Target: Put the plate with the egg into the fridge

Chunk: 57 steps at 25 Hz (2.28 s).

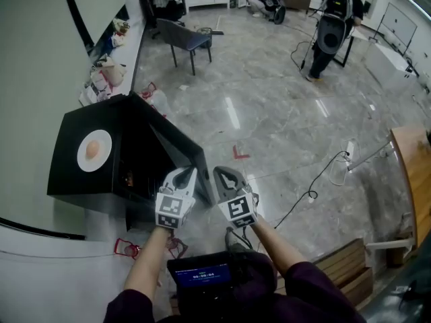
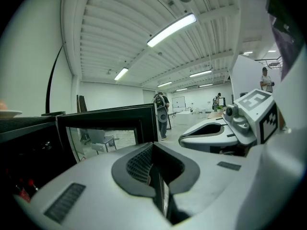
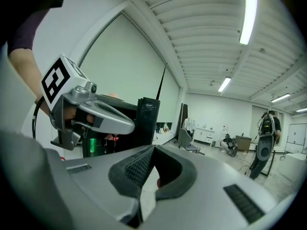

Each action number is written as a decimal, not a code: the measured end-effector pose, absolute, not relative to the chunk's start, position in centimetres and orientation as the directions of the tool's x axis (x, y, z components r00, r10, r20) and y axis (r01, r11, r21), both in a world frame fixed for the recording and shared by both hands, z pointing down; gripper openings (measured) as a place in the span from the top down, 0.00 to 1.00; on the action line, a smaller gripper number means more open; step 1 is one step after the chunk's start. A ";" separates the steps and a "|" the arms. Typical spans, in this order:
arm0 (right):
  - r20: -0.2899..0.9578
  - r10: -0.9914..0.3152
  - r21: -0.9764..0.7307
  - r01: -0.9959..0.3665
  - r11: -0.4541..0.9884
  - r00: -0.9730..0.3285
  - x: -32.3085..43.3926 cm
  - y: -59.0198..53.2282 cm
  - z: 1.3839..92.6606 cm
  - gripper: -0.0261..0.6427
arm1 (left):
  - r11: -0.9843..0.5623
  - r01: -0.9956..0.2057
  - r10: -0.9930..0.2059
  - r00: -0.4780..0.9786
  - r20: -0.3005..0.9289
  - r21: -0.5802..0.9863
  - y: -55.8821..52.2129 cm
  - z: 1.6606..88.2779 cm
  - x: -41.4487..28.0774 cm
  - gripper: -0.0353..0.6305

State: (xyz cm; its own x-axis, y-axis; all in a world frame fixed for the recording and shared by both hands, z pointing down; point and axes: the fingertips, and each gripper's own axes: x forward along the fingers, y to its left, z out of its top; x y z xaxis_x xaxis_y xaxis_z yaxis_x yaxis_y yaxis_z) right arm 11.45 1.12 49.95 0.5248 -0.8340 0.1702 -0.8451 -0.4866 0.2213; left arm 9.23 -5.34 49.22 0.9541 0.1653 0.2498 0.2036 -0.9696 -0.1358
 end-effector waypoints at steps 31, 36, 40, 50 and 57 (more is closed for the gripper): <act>0.121 -0.865 0.237 -0.860 -0.451 0.487 21.8 0.6 47.6 0.95 | -0.972 0.175 0.130 0.955 0.266 -0.153 -6.5 48.4 23.5 0.93; 0.090 -0.930 0.310 -0.898 -0.313 0.356 19.4 -3.6 45.9 0.95 | -0.975 0.094 0.045 0.970 0.238 -0.201 -10.1 45.9 20.1 0.93; 0.056 -0.980 0.380 -0.912 -0.156 0.191 15.3 -8.7 43.1 0.95 | -0.963 0.005 -0.059 0.971 0.230 -0.268 -14.1 42.9 15.0 0.93; 0.122 -0.978 0.650 -0.731 0.207 -0.168 4.0 -20.8 37.8 0.95 | -0.933 -0.121 -0.224 0.933 0.281 -0.340 -22.8 35.7 1.0 0.93; 0.235 -0.938 0.845 -0.424 0.327 -0.254 1.3 -25.0 35.6 0.94 | -0.897 -0.123 -0.286 0.895 0.343 -0.425 -28.9 32.3 -3.8 0.93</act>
